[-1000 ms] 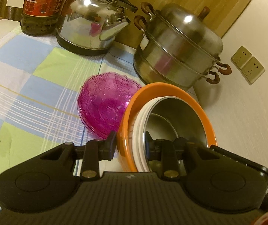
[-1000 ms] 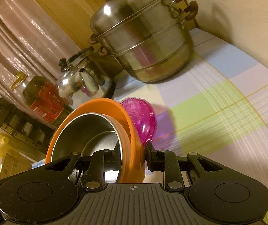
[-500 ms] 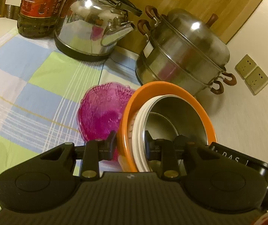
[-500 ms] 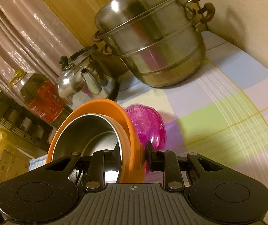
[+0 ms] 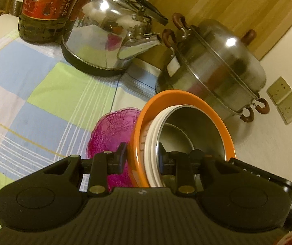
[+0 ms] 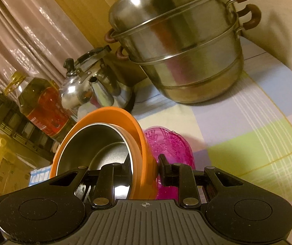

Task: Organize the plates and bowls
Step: 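Carry the orange bowl stack with both grippers over the pink bowls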

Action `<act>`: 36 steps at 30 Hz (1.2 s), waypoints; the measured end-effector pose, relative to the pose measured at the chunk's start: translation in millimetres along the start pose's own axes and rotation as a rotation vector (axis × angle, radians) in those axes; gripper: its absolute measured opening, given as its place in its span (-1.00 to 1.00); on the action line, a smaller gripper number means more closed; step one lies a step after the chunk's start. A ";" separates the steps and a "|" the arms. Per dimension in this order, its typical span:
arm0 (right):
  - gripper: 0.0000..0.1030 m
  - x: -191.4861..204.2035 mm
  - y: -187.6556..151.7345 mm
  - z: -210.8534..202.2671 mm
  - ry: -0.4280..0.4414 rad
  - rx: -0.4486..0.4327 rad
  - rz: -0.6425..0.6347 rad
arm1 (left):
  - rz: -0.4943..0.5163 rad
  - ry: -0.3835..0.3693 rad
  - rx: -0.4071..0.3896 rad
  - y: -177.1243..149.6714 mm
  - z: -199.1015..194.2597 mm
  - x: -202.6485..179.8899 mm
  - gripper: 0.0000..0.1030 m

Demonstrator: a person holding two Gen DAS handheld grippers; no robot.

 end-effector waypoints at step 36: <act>-0.50 -32.3 -5.7 78.1 -0.059 0.121 0.033 | -0.006 0.056 0.093 -5.3 67.5 30.6 -0.51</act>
Point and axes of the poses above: each gripper's, at about its wrist camera, not at the fingertips, and z roughly the way its jaws point, x to its left, y to its top, the point moved 9 cm from there along z, roughly the way its jaws point, and after that the axes turned 8 degrees about z, right-handed, at the moved point
